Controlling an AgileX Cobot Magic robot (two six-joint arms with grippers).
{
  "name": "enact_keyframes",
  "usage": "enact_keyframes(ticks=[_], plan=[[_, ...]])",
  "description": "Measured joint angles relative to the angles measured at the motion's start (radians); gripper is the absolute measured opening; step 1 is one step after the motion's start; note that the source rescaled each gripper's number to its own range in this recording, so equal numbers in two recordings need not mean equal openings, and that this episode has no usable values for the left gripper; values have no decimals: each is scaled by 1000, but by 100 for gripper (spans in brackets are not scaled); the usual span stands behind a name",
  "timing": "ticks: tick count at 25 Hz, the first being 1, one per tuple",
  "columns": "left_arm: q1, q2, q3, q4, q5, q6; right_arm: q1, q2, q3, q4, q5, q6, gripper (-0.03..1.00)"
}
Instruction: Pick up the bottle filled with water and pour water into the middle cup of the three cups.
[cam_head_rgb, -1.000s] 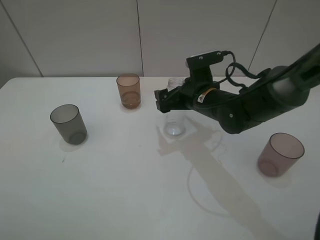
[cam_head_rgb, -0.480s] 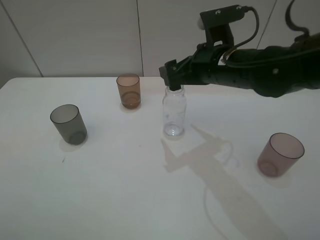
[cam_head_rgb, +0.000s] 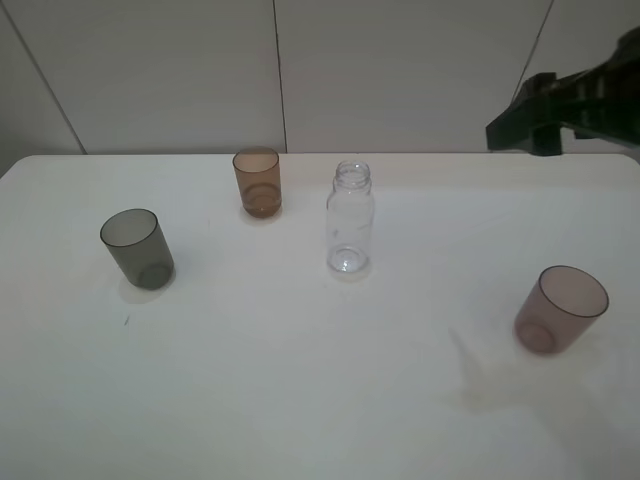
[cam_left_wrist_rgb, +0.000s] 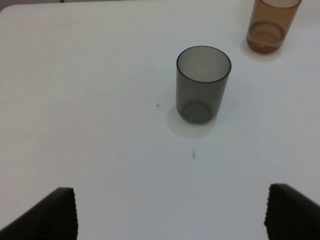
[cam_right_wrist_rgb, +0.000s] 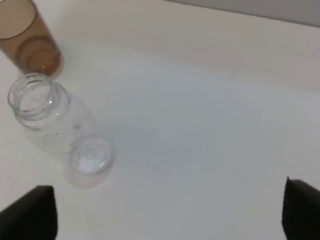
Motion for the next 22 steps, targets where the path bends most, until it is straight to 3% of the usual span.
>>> enact_keyframes(ticks=[7,11,16,22], plan=[[0,0,0,0,0,0,-34,-392,0,-63,255,11,100],[0,0,0,0,0,0,-34,-595,0,-74,351,11,100],[0,0,0,0,0,0,-34,-782,22,-74,386,11,100],[0,0,0,0,0,0,-34,-952,154,-78,401,11,100]])
